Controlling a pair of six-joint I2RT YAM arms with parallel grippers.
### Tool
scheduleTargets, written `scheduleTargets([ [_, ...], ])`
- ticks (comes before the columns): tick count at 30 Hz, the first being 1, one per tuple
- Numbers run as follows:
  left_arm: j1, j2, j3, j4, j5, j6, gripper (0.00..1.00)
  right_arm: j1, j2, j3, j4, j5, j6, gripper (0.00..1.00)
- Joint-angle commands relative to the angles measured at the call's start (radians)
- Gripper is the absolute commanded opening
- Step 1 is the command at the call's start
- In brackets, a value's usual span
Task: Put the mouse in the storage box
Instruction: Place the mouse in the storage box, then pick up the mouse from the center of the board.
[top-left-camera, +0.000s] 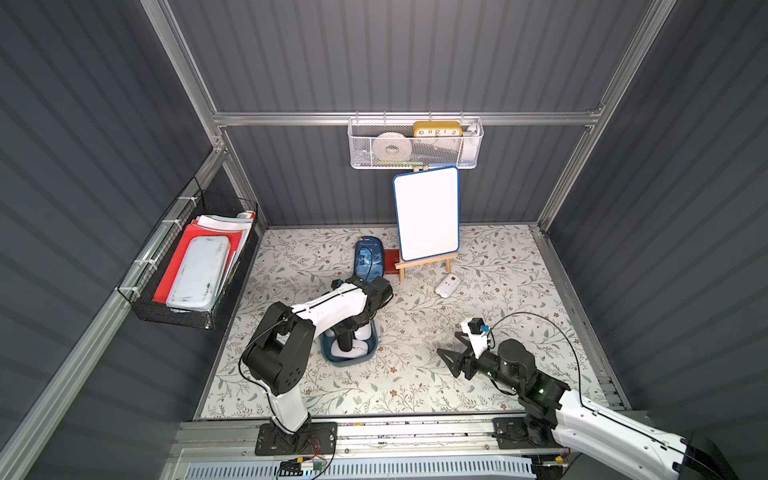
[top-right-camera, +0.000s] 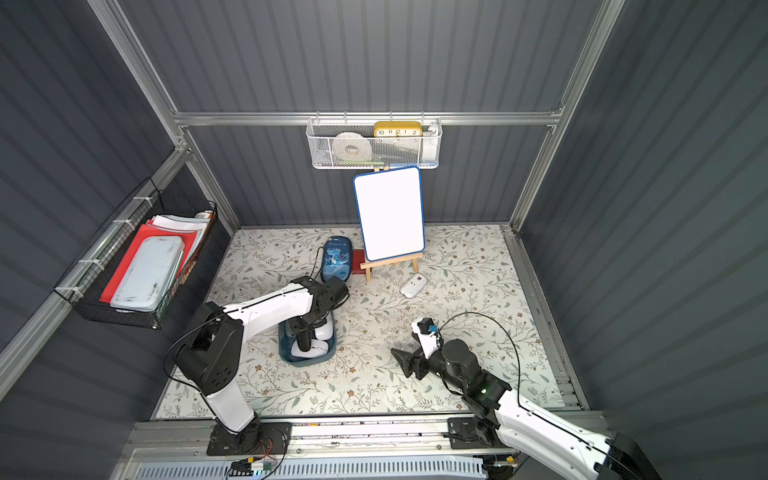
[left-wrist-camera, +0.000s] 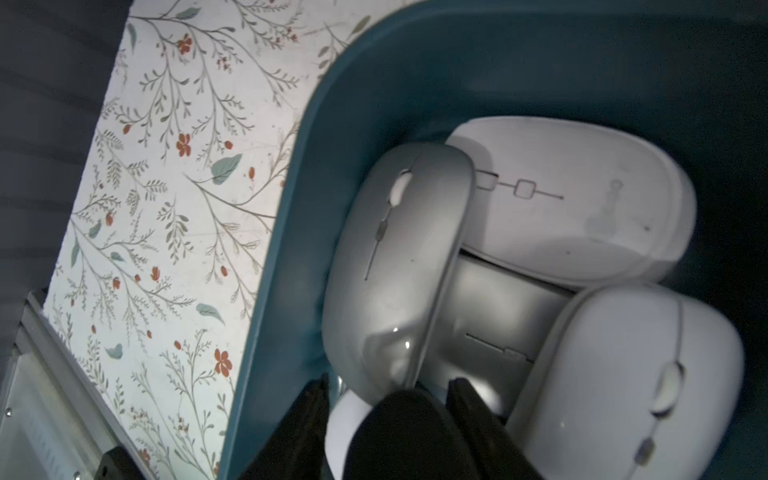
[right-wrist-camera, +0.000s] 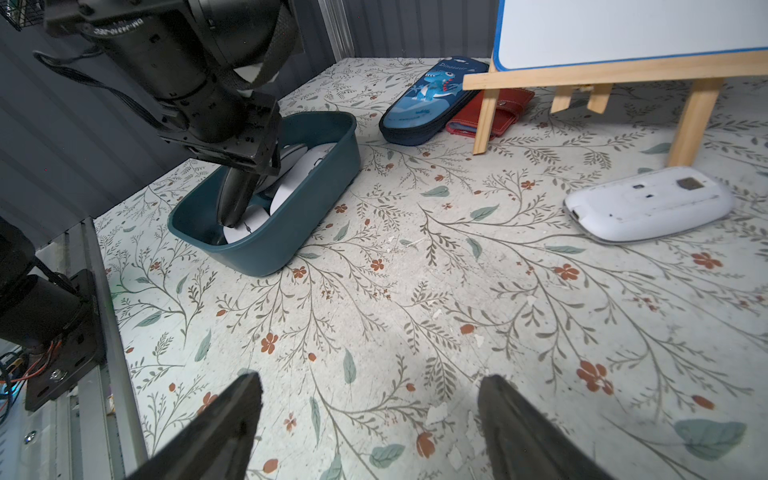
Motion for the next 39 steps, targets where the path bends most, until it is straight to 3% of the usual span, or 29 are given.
scheduleTargets([
  [1,0.004,-0.004,-0.009,0.004,0.009,0.002,0.7,0.0,0.002,0.008,0.004,0.002,0.001,0.86],
  [2,0.002,-0.007,-0.005,0.006,0.004,0.002,0.75,0.0,0.004,0.008,0.006,0.003,0.001,0.86],
  [10,0.002,-0.1,0.073,0.03,-0.006,0.037,0.81,0.0,0.008,0.009,0.006,0.006,0.002,0.86],
  [16,0.0,-0.337,0.086,0.213,0.062,0.16,0.83,0.0,0.02,0.015,0.004,0.038,0.015,0.87],
  [23,0.001,-0.753,-0.147,0.6,0.245,0.449,0.89,-0.003,0.032,0.025,-0.023,0.262,0.12,0.99],
  [26,0.001,-0.866,-0.209,0.663,0.273,0.473,0.9,-0.007,0.046,0.033,-0.035,0.409,0.201,0.99],
  [28,0.001,-0.903,-0.199,0.659,0.276,0.467,0.9,-0.02,0.068,0.072,-0.092,0.439,0.22,0.99],
  [33,0.001,-0.978,-0.208,0.66,0.259,0.434,0.93,-0.108,0.232,0.277,-0.319,0.429,0.232,0.99],
  [39,0.0,-1.003,-0.212,0.657,0.248,0.424,0.96,-0.265,0.539,0.547,-0.484,0.266,0.274,0.99],
])
